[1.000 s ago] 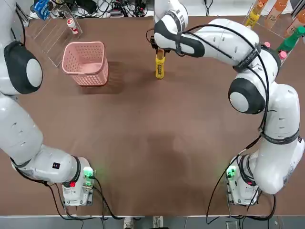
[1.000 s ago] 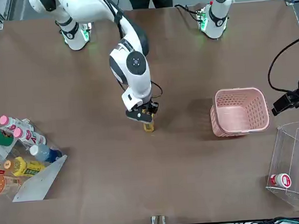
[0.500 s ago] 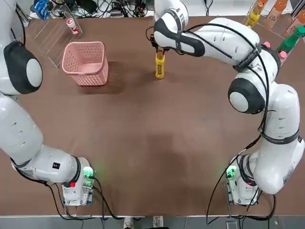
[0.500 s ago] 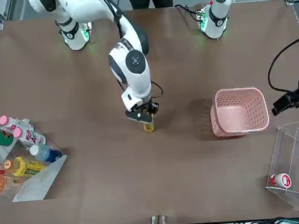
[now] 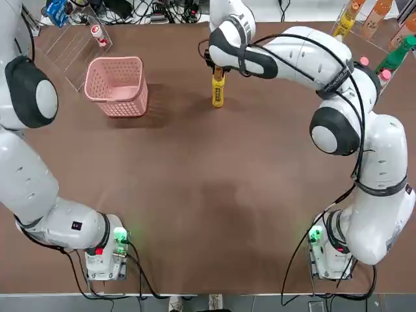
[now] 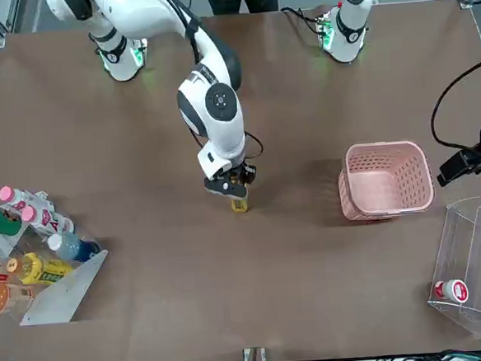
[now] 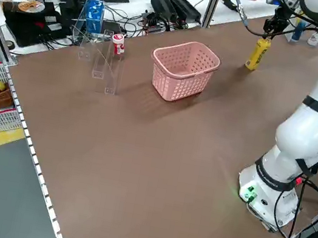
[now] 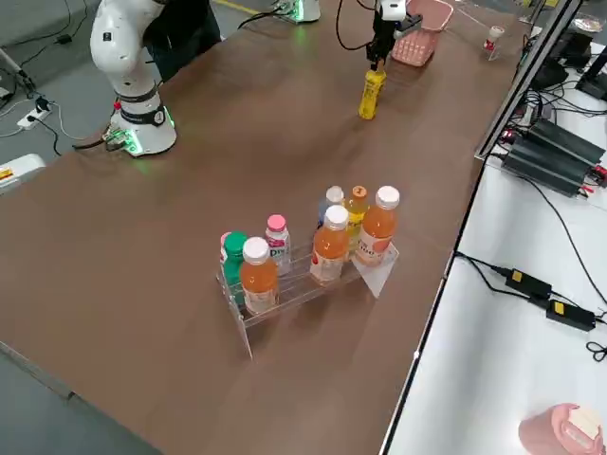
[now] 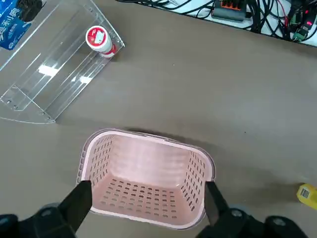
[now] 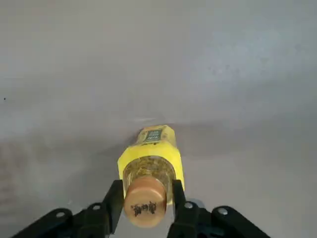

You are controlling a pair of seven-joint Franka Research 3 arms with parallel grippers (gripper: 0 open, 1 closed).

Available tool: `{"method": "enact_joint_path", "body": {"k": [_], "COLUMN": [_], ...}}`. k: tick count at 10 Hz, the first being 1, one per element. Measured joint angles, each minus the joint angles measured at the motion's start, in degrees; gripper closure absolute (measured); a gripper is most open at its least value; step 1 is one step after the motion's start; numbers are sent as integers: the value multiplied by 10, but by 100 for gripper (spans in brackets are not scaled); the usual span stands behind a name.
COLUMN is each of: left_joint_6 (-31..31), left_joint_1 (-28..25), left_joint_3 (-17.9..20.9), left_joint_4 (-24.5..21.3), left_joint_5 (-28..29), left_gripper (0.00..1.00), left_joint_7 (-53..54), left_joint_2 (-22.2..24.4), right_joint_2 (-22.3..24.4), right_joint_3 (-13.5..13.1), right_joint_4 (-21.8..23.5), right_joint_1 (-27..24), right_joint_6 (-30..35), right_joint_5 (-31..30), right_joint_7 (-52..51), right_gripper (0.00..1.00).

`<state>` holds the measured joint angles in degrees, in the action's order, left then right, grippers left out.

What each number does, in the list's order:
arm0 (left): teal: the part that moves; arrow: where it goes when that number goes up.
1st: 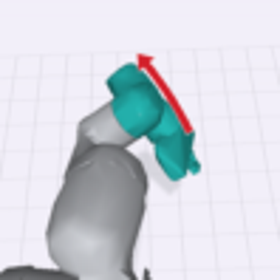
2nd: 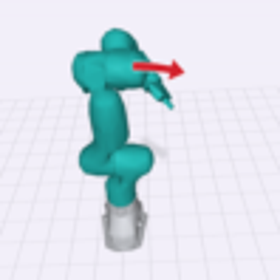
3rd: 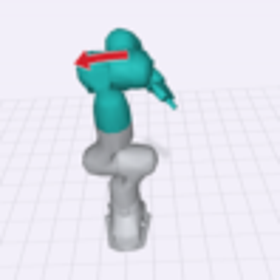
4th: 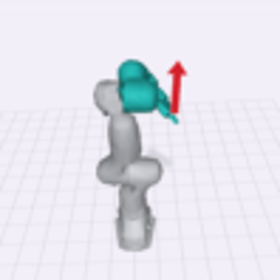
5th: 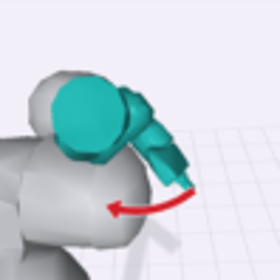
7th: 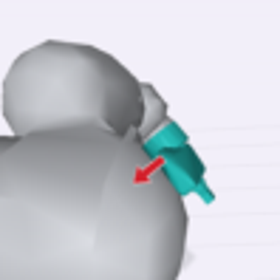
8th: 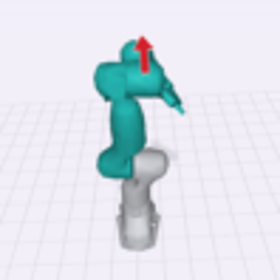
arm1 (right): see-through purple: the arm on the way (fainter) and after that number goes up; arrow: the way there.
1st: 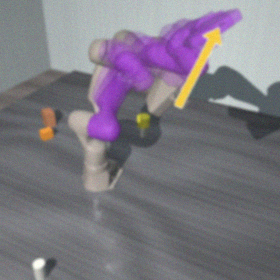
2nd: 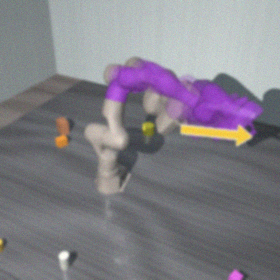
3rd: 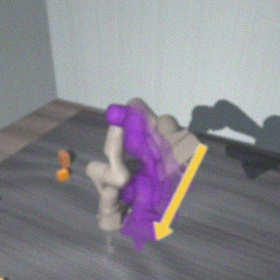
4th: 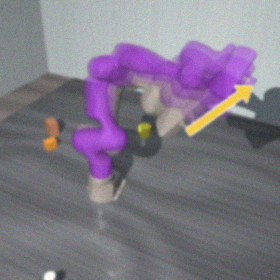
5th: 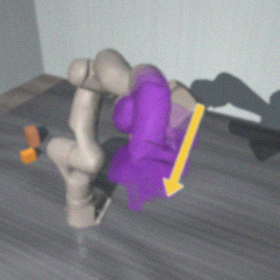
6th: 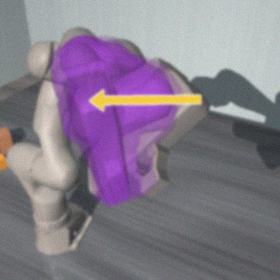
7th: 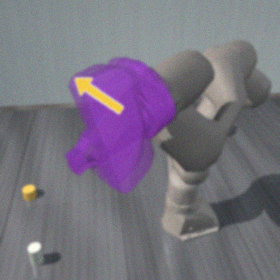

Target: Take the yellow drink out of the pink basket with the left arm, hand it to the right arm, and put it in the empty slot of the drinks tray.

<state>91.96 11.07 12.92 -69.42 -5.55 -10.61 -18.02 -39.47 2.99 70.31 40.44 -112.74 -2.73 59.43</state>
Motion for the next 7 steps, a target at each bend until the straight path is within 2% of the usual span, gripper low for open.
{"method": "enact_joint_path", "body": {"k": [4,5,7], "left_joint_6": [0,0,0], "left_joint_1": [-2,-3,-15], "left_joint_3": [0,0,-1], "left_joint_4": [0,0,0], "left_joint_5": [0,0,0], "left_gripper": [0,0,0], "left_joint_7": [24,24,26], "left_joint_2": [0,0,0], "right_joint_2": [0,0,0], "right_joint_3": [-1,-1,-1], "right_joint_4": [-2,-2,-2], "right_joint_1": [0,0,0], "right_joint_6": [0,1,1], "right_joint_5": [0,0,-1], "right_joint_7": [0,0,0], "right_gripper": [59,67,66]}}
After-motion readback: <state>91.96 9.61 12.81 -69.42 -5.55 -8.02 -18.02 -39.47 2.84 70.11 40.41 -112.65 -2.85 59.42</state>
